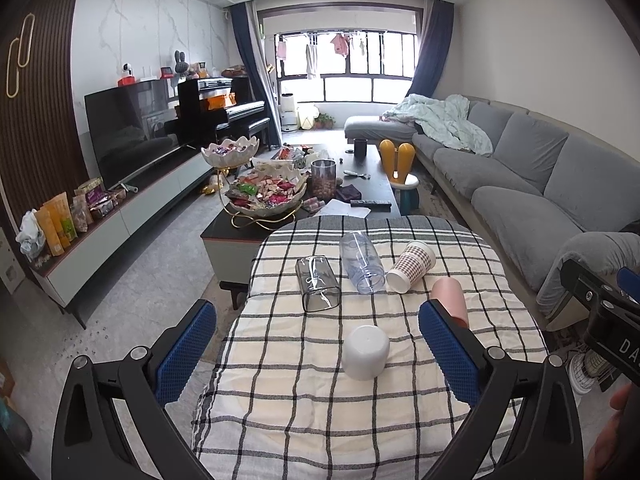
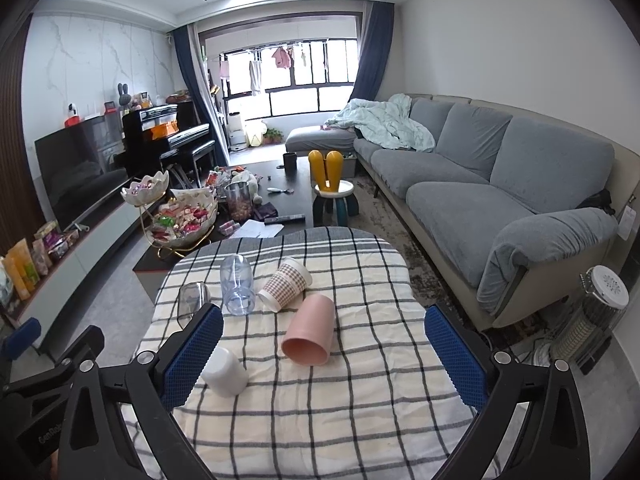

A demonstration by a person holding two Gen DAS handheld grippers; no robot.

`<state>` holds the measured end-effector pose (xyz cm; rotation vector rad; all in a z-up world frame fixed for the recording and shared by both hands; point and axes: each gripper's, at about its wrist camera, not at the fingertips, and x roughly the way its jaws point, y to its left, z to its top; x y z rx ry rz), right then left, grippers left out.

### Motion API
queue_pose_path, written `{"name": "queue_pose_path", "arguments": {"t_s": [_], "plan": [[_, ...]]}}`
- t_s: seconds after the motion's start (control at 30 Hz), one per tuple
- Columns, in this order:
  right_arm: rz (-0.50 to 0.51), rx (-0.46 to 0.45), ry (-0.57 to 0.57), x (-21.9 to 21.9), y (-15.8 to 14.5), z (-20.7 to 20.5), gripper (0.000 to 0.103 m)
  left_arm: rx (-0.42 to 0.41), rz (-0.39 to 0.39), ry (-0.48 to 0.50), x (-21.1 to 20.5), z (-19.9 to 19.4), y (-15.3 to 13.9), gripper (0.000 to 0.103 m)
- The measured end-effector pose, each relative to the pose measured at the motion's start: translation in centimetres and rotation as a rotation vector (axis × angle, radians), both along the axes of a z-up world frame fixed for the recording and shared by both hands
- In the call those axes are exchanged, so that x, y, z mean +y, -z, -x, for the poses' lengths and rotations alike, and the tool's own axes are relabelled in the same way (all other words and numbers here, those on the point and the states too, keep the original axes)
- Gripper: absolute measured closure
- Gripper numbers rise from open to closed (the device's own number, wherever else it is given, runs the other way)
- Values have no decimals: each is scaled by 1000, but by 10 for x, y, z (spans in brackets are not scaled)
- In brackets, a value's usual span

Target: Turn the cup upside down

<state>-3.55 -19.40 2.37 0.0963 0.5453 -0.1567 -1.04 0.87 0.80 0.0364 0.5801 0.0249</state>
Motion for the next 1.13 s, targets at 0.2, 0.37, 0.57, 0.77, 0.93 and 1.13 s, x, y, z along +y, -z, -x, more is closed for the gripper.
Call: {"name": "queue_pose_path", "arguments": {"t_s": [0.2, 0.37, 0.57, 0.77, 0.93, 1.13], "plan": [[0, 1, -3, 1, 1, -1, 2, 5, 9, -5, 1, -1, 2, 0], [-2, 4, -6, 5, 3, -1, 2, 9, 14, -6, 2, -1, 3, 0], [-1, 7, -7, 4, 3, -1, 2, 13, 17, -10, 3, -1, 4, 0], [-1, 4, -5, 4, 3, -1, 2, 28, 17, -28, 4, -4, 6, 0], [0, 2, -3, 4, 3, -1, 2, 16, 2, -33, 3, -3, 5, 0], [-6, 7, -6, 6, 5, -3, 2, 18, 1, -34, 2, -3, 2, 0]]}}
